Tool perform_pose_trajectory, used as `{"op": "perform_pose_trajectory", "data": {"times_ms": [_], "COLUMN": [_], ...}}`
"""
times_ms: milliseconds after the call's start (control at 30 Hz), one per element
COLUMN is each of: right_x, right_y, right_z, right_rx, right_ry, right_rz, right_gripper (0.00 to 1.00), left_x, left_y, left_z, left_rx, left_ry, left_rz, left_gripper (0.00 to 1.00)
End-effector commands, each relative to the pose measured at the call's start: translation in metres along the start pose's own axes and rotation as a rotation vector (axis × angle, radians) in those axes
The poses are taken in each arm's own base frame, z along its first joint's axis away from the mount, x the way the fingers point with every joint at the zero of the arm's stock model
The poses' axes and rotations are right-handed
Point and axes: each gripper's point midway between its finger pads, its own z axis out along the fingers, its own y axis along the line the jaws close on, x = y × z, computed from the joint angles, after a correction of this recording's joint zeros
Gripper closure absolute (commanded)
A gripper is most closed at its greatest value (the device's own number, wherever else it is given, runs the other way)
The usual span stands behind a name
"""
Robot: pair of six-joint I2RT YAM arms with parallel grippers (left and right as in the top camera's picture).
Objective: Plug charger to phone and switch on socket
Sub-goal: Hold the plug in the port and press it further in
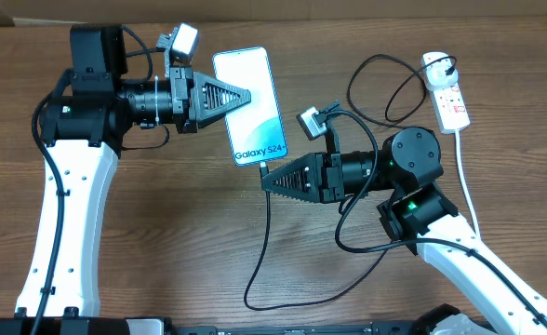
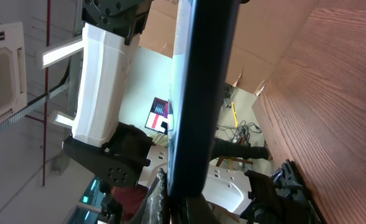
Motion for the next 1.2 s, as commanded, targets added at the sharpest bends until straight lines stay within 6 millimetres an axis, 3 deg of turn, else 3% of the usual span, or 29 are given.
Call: {"op": "perform_pose_trajectory", "data": {"times_ms": [0, 467, 900, 1167], "right_x": [-0.014, -0.018, -0.037, -0.041], "right_y": [0.005, 0.004, -0.001, -0.014], "right_z": [-0.002, -0.003, -0.006, -0.004], "right_rx": [0.007, 0.011, 0.033, 0.052], "right_ry": [-0.081, -0.106, -0.213, -0.222], "right_rz": [-0.005, 0.034, 0.046, 0.068], "right_gripper": [0.96, 0.96, 0.96, 0.95], "left_x": [0.014, 0.018, 0.027, 0.027], "left_y": [-0.019, -0.026, -0.026, -0.025], "left_z": [0.002, 0.001, 0.007, 0.008], "left_rx": [0.087, 0.128, 0.135, 0.13], "left_ry": [0.066, 0.09, 0.117, 0.117], "left_rz": [0.012, 0.041, 0.034, 0.035], "left_gripper": [0.96, 0.96, 0.96, 0.96]}}
